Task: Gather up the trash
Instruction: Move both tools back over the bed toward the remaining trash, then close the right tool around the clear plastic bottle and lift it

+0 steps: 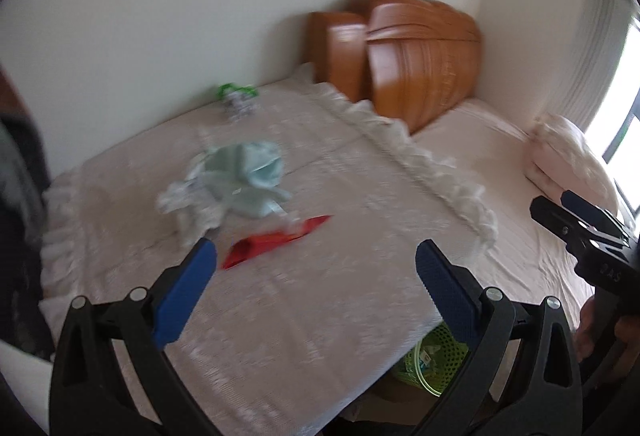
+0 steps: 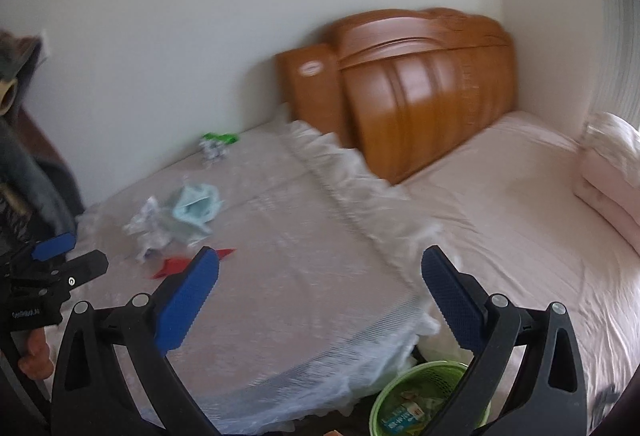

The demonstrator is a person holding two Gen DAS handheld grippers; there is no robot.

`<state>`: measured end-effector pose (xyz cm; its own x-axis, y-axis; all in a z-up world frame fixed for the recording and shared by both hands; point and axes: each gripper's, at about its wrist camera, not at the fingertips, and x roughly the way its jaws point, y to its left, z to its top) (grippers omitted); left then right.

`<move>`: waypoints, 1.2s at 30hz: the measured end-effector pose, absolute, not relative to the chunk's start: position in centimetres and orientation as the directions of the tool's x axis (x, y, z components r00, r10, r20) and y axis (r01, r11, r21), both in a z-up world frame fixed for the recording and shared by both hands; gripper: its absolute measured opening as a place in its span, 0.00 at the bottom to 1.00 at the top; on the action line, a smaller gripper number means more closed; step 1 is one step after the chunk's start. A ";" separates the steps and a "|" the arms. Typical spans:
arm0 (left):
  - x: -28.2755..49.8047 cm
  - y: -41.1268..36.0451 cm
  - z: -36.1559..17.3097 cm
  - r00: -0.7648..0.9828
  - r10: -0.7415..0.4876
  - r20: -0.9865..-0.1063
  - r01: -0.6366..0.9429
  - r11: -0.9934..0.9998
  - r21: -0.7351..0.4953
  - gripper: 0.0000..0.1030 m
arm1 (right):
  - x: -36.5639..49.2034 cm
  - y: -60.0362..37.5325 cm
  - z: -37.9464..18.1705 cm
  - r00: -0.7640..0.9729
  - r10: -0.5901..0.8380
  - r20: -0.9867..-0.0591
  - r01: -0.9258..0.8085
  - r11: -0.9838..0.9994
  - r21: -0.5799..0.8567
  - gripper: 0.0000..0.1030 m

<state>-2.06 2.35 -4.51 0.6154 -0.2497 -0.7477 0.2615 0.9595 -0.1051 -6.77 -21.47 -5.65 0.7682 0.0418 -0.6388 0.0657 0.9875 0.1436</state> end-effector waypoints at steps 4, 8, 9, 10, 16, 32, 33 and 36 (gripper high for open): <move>-1.6 5.3 -5.1 0.618 -0.197 -0.761 0.188 0.977 -0.100 0.93 | -5.3 -19.4 -6.2 0.754 0.085 -0.652 0.010 0.990 0.140 0.98; -1.2 7.3 -5.4 0.619 -0.166 -0.768 0.146 0.985 -0.095 0.93 | -3.9 -17.5 -7.1 0.728 0.134 -0.672 -0.040 0.987 0.152 0.98; -1.2 7.5 -5.5 0.618 -0.161 -0.770 0.140 0.986 -0.093 0.93 | -3.7 -17.1 -7.3 0.723 0.145 -0.676 -0.052 0.986 0.155 0.98; -1.0 7.8 -5.7 0.615 -0.156 -0.773 0.136 0.987 -0.092 0.93 | -3.3 -16.5 -7.6 0.715 0.160 -0.681 -0.071 0.985 0.156 0.98; -0.2 9.6 -6.5 0.598 -0.140 -0.789 0.113 0.990 -0.090 0.93 | 0.6 -11.6 -9.3 0.641 0.264 -0.721 -0.294 0.952 0.087 0.98; 1.5 15.6 -8.8 0.556 -0.104 -0.824 0.000 0.992 -0.126 0.93 | 9.3 2.2 -18.5 0.536 0.180 -0.825 -0.622 0.745 -0.242 0.82; 1.7 15.8 -8.9 0.553 -0.104 -0.827 -0.004 0.992 -0.128 0.93 | 9.7 2.4 -18.9 0.532 0.172 -0.829 -0.619 0.747 -0.242 0.80; 2.5 16.4 -9.2 0.547 -0.105 -0.831 -0.013 0.991 -0.134 0.93 | 10.7 2.9 -20.0 0.511 0.165 -0.844 -0.615 0.756 -0.224 0.76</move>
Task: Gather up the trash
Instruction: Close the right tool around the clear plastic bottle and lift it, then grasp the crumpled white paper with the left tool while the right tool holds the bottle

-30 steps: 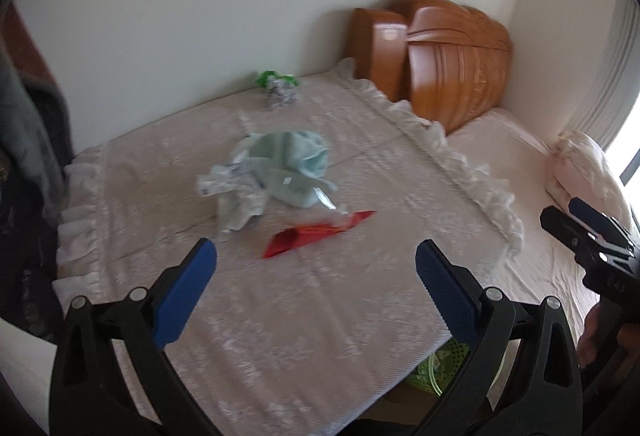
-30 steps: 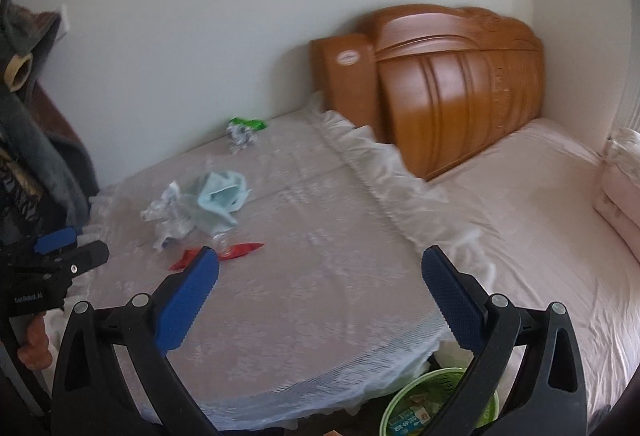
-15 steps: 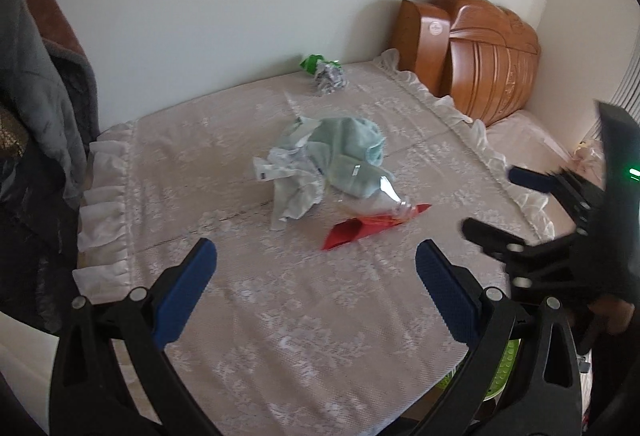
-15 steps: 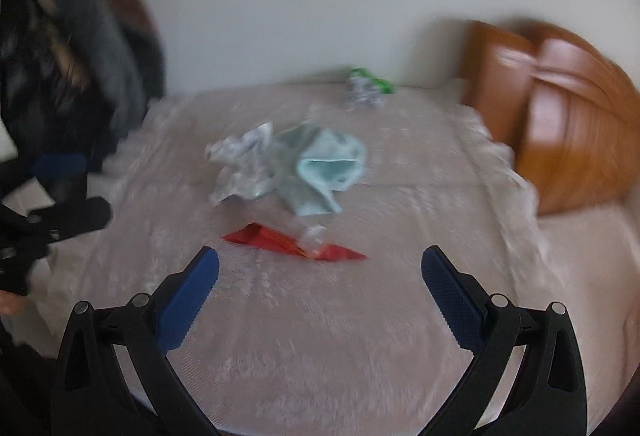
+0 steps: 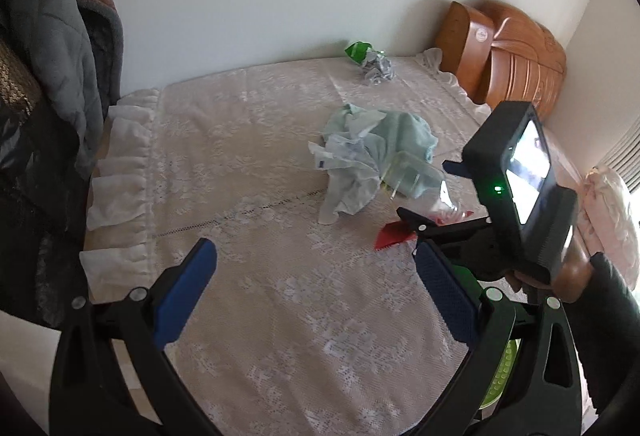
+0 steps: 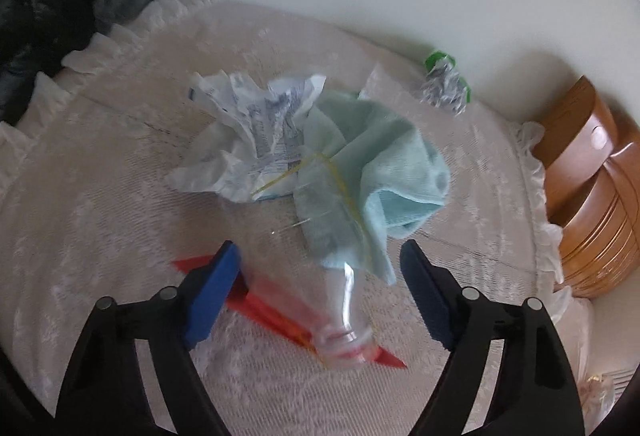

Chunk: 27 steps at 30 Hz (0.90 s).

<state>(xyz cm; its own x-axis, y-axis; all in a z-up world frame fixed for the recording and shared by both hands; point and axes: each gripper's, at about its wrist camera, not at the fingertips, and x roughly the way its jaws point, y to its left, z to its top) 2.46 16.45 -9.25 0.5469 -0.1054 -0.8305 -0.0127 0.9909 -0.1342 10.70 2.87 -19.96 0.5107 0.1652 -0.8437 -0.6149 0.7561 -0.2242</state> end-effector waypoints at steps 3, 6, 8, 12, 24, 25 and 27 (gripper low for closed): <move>3.2 16.7 -9.6 0.542 -0.106 -0.833 -0.016 0.990 -0.137 0.93 | 11.0 3.0 -20.0 0.490 0.179 -0.853 -0.613 0.766 -0.191 0.67; 3.9 16.7 -9.8 0.540 -0.108 -0.835 -0.012 0.991 -0.136 0.93 | 11.1 2.8 -19.7 0.486 0.188 -0.854 -0.608 0.774 -0.176 0.66; 4.3 16.6 -10.0 0.538 -0.109 -0.836 -0.005 0.991 -0.133 0.93 | 10.9 2.4 -19.2 0.487 0.200 -0.850 -0.599 0.785 -0.159 0.65; 5.2 16.2 -10.3 0.534 -0.114 -0.838 0.010 0.992 -0.129 0.93 | 10.5 0.8 -17.6 0.487 0.259 -0.834 -0.568 0.819 -0.077 0.65; 6.0 14.4 -11.4 0.502 -0.127 -0.855 0.052 0.992 -0.117 0.93 | 7.9 -3.7 -14.5 0.479 0.399 -0.782 -0.458 0.873 0.166 0.65; 6.0 14.3 -11.5 0.498 -0.129 -0.857 0.056 0.992 -0.117 0.93 | 7.5 -4.0 -14.4 0.479 0.404 -0.779 -0.449 0.876 0.178 0.65; 6.0 14.0 -11.6 0.495 -0.135 -0.858 0.065 0.991 -0.119 0.93 | 6.8 -4.5 -14.3 0.478 0.408 -0.777 -0.437 0.878 0.193 0.65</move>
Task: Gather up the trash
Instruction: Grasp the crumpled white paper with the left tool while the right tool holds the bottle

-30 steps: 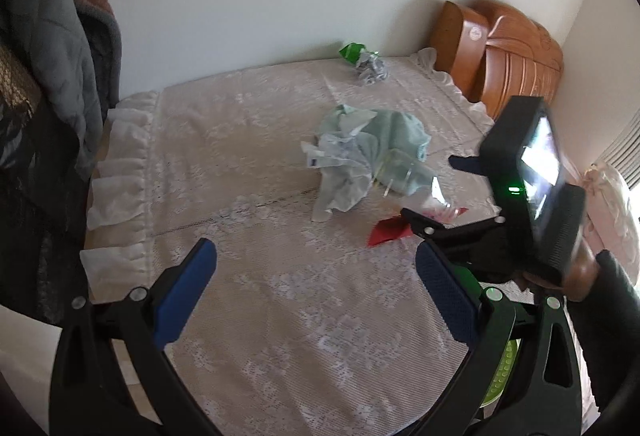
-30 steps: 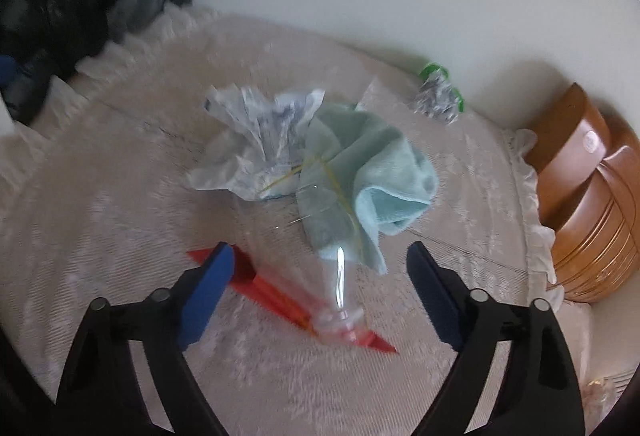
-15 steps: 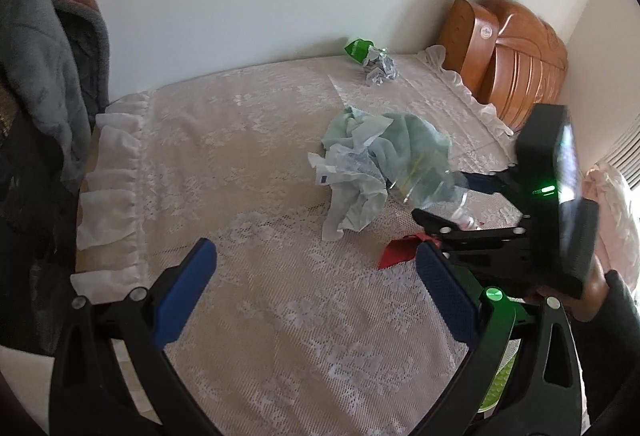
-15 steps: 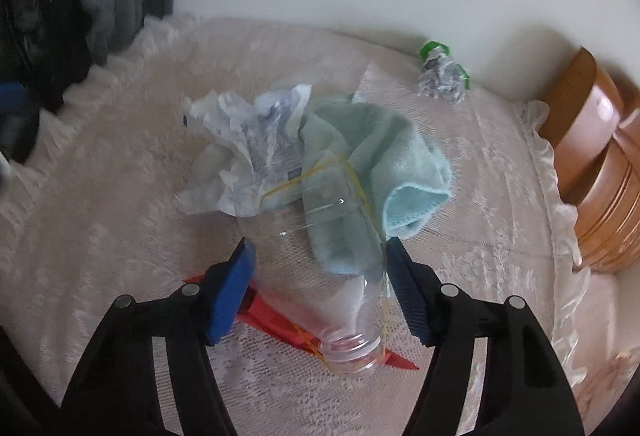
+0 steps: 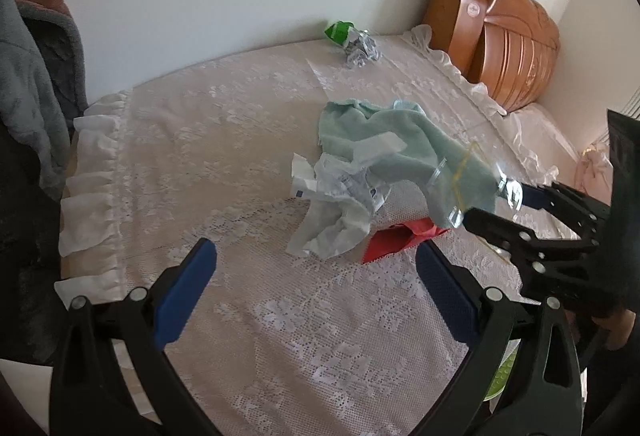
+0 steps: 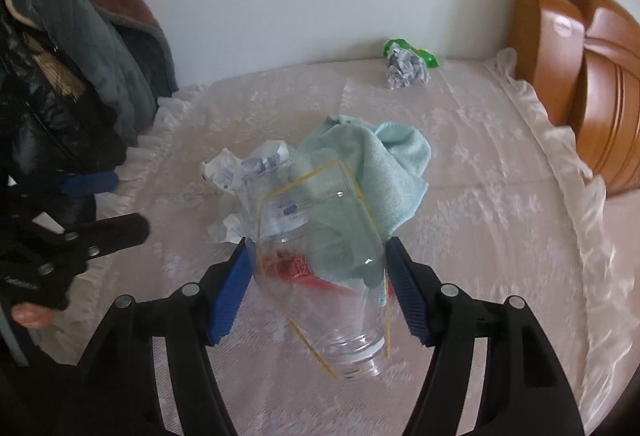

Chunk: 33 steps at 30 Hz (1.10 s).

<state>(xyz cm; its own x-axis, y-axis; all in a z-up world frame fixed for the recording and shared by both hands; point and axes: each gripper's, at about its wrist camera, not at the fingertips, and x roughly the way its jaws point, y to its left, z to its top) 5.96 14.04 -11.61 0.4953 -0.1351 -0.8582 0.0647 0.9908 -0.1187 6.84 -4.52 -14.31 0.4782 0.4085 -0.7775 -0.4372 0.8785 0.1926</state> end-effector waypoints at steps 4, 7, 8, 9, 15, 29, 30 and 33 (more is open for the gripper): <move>6.2 13.5 -11.6 0.492 -0.150 -0.857 0.092 0.988 -0.120 0.93 | 5.6 -5.4 -14.3 0.487 0.402 -0.775 -0.417 0.887 0.198 0.65; 6.5 12.9 -11.3 0.494 -0.163 -0.854 0.119 0.986 -0.119 0.93 | 4.6 -6.4 -14.5 0.489 0.410 -0.770 -0.384 0.894 0.232 0.65; 6.6 12.7 -11.3 0.495 -0.164 -0.853 0.127 0.985 -0.116 0.93 | 4.3 -6.6 -14.6 0.489 0.409 -0.770 -0.375 0.896 0.237 0.65; 6.7 12.4 -11.2 0.496 -0.166 -0.852 0.135 0.984 -0.113 0.93 | 3.9 -6.9 -14.9 0.490 0.402 -0.774 -0.360 0.901 0.240 0.65; 7.0 11.0 -11.2 0.488 -0.183 -0.853 0.184 0.977 -0.104 0.93 | 1.7 -8.8 -16.5 0.478 0.356 -0.803 -0.294 0.926 0.236 0.63; 6.2 9.6 -11.2 0.486 -0.180 -0.855 0.210 0.974 -0.086 0.93 | 1.4 -7.4 -16.0 0.536 0.286 -0.795 -0.348 0.932 0.101 0.88; 6.1 9.7 -11.2 0.487 -0.177 -0.855 0.206 0.975 -0.084 0.93 | 2.0 -6.5 -16.4 0.527 0.283 -0.801 -0.381 0.921 0.075 0.89; 5.8 10.2 -11.0 0.492 -0.165 -0.855 0.194 0.978 -0.077 0.93 | 3.3 -4.6 -17.6 0.526 0.240 -0.816 -0.435 0.900 -0.016 0.89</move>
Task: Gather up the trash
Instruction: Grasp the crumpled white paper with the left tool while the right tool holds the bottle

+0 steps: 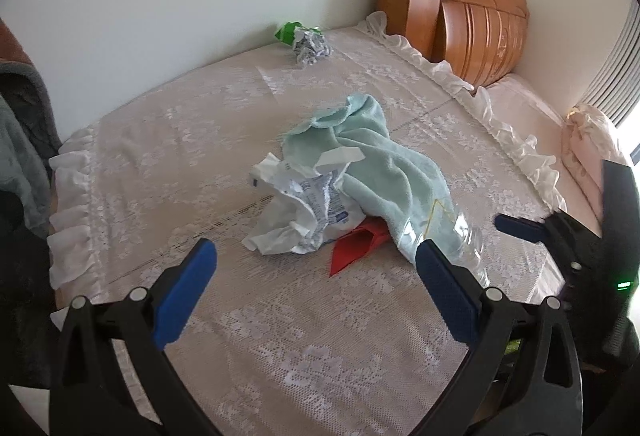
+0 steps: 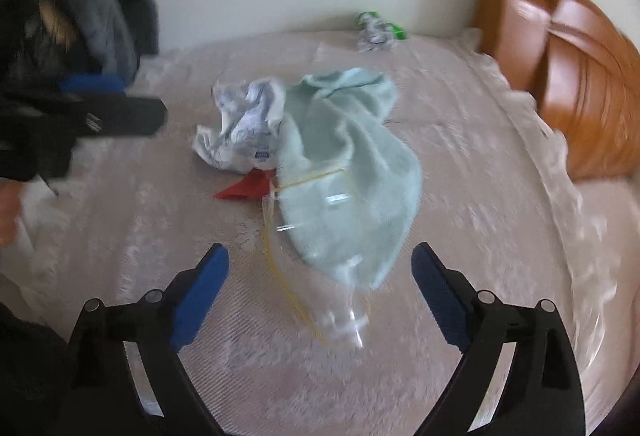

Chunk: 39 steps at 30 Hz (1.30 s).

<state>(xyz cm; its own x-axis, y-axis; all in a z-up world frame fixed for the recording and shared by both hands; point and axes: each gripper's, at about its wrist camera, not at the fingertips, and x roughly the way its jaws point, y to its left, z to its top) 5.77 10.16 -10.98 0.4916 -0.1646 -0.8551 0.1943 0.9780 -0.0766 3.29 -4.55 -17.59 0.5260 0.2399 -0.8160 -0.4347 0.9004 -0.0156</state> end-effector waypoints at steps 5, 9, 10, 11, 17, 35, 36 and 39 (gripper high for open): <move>5.5 10.8 -10.6 0.499 -0.154 -0.853 0.183 0.981 -0.070 0.93 | 4.2 -4.6 -18.8 0.504 0.209 -0.838 -0.421 0.907 -0.027 0.66; 5.5 10.7 -10.6 0.501 -0.158 -0.851 0.186 0.980 -0.072 0.93 | 3.0 -6.9 -17.2 0.521 0.264 -0.812 -0.373 0.926 0.061 0.65; 5.6 10.5 -10.7 0.498 -0.161 -0.852 0.191 0.979 -0.073 0.93 | 2.8 -7.3 -16.8 0.525 0.271 -0.807 -0.358 0.930 0.079 0.65; 5.7 10.4 -10.8 0.497 -0.163 -0.853 0.195 0.978 -0.073 0.93 | 2.4 -8.4 -16.3 0.534 0.287 -0.796 -0.327 0.938 0.118 0.65; 6.5 7.8 -11.1 0.470 -0.211 -0.857 0.260 0.961 -0.094 0.93 | -0.1 -13.6 -14.2 0.585 0.306 -0.751 -0.174 0.952 0.253 0.65; 31.9 2.8 -14.0 0.467 -0.126 -0.876 0.186 0.982 -0.042 0.91 | -2.1 -18.1 -12.9 0.636 0.179 -0.751 0.051 0.961 0.272 0.65; 33.5 2.6 -14.9 0.454 -0.121 -0.883 0.174 0.984 -0.045 0.91 | -1.6 -18.0 -12.8 0.638 0.179 -0.749 0.055 0.959 0.277 0.65; 37.0 1.9 -17.6 0.431 -0.110 -0.896 0.141 0.988 -0.054 0.86 | 0.1 -17.5 -12.6 0.643 0.184 -0.743 0.059 0.956 0.287 0.65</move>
<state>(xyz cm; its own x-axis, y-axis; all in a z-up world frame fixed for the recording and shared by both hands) 36.98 1.94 -17.63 0.4311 -0.1104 -0.8955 0.1415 0.9885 -0.0538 0.13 -17.46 -12.62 0.6434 0.1836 -0.7432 0.0585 0.9562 0.2869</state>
